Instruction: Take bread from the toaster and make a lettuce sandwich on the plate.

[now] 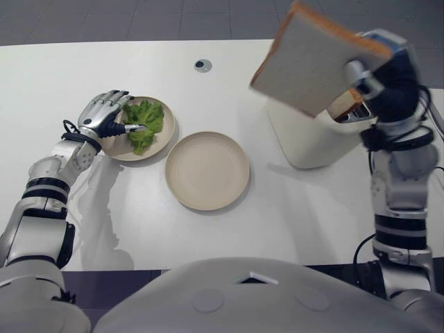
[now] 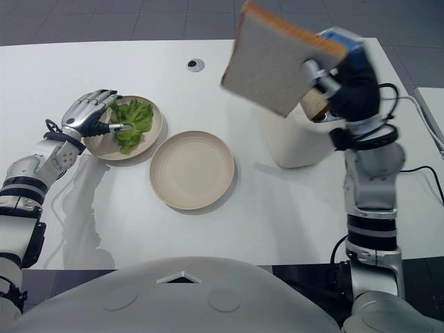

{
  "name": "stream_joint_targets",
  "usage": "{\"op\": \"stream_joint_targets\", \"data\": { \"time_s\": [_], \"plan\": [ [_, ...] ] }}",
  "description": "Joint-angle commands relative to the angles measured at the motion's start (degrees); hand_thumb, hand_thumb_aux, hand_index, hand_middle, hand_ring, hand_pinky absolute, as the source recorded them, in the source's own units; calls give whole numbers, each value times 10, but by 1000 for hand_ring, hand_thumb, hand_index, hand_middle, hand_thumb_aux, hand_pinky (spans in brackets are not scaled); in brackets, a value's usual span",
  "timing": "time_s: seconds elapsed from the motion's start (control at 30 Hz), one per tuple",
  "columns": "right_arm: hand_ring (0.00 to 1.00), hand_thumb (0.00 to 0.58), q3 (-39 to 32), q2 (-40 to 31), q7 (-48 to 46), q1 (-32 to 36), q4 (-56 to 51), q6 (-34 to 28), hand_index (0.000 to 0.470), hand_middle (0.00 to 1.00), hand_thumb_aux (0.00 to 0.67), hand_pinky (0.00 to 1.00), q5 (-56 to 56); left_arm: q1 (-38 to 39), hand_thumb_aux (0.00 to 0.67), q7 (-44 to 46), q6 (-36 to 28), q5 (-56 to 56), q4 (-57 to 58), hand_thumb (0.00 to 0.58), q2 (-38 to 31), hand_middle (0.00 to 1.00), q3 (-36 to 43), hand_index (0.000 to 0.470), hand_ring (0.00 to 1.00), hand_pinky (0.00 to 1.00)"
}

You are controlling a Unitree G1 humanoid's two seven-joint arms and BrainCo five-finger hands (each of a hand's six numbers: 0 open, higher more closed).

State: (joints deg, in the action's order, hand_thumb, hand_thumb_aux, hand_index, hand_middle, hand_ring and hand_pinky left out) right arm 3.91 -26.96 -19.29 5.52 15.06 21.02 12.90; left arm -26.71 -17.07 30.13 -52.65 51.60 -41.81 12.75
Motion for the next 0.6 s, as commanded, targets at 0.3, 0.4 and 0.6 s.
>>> {"op": "stream_joint_targets", "data": {
  "time_s": [0.3, 0.4, 0.6],
  "plan": [
    [1000, 580, -223, 77, -69, -17, -202, -30, 470, 1000, 670, 1000, -178, -16, 670, 20, 43, 56, -5, 580, 5, 0, 54, 470, 0, 0],
    [1000, 580, -244, 65, -82, -16, -235, -25, 470, 1000, 670, 1000, -214, -14, 670, 15, 52, 65, -10, 580, 5, 0, 59, 470, 0, 0],
    [1000, 580, -265, 41, -62, -10, -263, -5, 470, 1000, 670, 1000, -298, -12, 670, 0, 73, 82, -18, 580, 3, 0, 59, 470, 0, 0]
  ]
}}
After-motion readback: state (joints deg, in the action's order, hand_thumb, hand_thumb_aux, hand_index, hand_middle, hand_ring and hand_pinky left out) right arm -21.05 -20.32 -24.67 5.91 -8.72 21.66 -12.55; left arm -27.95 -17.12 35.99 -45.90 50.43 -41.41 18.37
